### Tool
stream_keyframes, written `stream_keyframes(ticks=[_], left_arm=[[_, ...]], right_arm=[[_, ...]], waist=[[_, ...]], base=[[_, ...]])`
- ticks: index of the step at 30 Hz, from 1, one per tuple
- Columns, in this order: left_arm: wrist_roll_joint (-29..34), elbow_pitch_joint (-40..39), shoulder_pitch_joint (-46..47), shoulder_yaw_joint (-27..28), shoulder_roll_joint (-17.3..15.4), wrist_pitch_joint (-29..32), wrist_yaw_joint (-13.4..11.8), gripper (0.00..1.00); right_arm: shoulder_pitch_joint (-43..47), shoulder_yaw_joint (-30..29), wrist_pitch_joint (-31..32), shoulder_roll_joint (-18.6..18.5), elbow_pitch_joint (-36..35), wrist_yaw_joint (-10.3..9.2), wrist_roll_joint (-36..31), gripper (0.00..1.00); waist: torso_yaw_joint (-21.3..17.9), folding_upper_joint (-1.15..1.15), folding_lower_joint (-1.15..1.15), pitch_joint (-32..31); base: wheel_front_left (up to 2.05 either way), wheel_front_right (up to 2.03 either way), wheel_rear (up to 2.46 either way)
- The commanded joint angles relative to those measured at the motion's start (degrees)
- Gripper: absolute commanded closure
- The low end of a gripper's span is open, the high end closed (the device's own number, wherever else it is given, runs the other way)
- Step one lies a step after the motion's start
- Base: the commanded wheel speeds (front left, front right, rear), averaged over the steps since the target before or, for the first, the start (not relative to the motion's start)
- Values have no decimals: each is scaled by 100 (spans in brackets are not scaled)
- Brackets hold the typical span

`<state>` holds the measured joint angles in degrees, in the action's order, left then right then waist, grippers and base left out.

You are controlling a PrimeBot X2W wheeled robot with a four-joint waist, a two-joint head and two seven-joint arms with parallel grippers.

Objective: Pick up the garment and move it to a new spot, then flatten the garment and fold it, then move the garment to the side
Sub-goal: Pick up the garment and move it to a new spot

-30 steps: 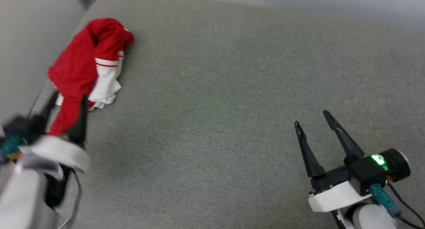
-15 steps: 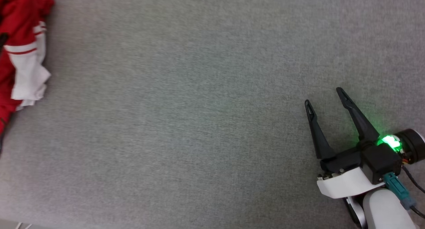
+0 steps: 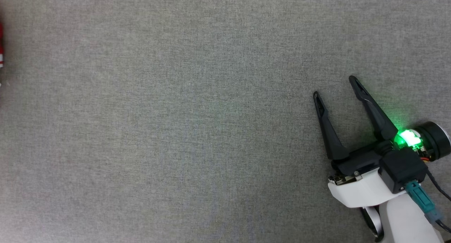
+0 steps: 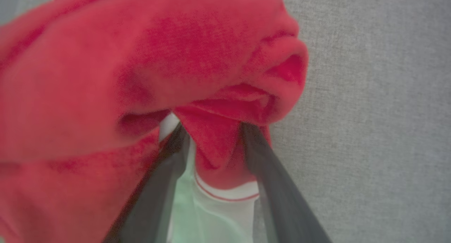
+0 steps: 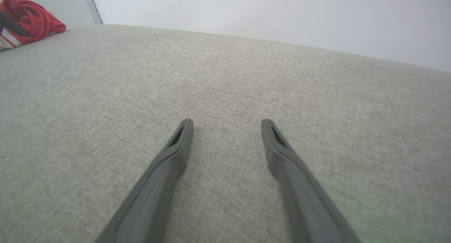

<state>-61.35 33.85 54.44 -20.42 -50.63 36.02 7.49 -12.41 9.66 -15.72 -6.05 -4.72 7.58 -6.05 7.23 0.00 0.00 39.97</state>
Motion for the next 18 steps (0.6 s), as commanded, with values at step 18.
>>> stream_keyframes(ticks=[18], left_arm=[[408, -770, 226, -1073, -622, -2270, -12, 100]], right_arm=[[312, -34, 51, 150, 850, -10, 99, 0]], waist=[[-189, 0, 0, -1847]], base=[[0, 0, 0]])
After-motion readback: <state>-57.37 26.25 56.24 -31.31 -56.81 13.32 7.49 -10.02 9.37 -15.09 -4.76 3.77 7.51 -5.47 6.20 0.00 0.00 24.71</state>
